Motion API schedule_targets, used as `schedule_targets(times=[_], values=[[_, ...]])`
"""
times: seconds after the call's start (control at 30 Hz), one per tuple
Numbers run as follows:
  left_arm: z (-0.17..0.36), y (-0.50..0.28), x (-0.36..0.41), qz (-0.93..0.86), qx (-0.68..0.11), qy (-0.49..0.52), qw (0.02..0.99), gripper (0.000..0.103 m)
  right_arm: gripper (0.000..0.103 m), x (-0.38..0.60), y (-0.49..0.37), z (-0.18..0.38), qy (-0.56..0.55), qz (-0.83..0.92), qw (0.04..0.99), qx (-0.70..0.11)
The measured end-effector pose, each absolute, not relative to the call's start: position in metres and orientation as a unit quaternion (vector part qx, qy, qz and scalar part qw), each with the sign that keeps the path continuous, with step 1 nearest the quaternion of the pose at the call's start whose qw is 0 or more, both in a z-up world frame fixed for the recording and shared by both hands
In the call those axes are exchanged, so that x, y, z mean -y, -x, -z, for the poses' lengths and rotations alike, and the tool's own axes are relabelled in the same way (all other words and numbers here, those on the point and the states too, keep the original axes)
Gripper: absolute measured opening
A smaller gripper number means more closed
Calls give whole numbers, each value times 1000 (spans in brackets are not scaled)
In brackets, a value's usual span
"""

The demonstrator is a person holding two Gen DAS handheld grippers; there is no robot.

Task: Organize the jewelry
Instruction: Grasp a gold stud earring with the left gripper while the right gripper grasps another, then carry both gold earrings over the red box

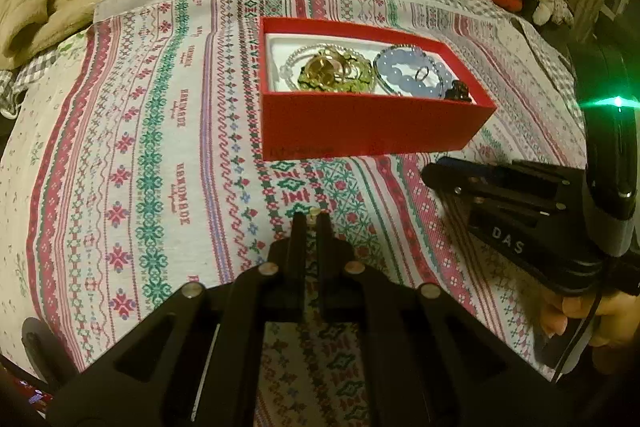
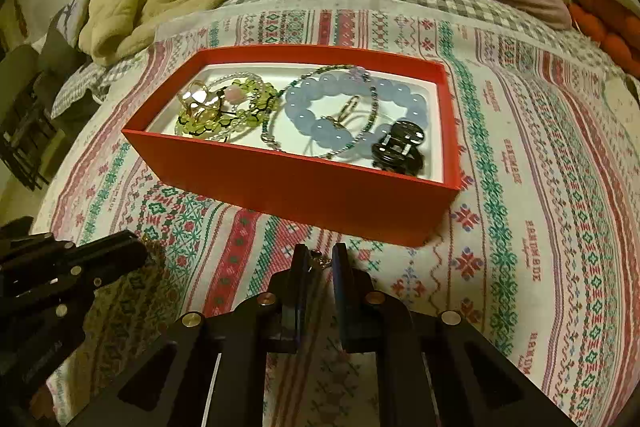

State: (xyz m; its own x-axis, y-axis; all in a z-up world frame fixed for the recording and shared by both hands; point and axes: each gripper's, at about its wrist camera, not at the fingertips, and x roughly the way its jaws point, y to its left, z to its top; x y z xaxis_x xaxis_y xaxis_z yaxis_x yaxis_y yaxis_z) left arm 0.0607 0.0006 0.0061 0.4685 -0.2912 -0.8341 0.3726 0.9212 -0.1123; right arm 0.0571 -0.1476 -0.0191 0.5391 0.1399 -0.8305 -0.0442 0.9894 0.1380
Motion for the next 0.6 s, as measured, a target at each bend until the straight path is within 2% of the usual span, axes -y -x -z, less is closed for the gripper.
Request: schedule_targets(times=[0.6], values=[[-25,-59,1,195,-486,-13,852,5,12,176,-40,-13,-120,-80,860,-489]])
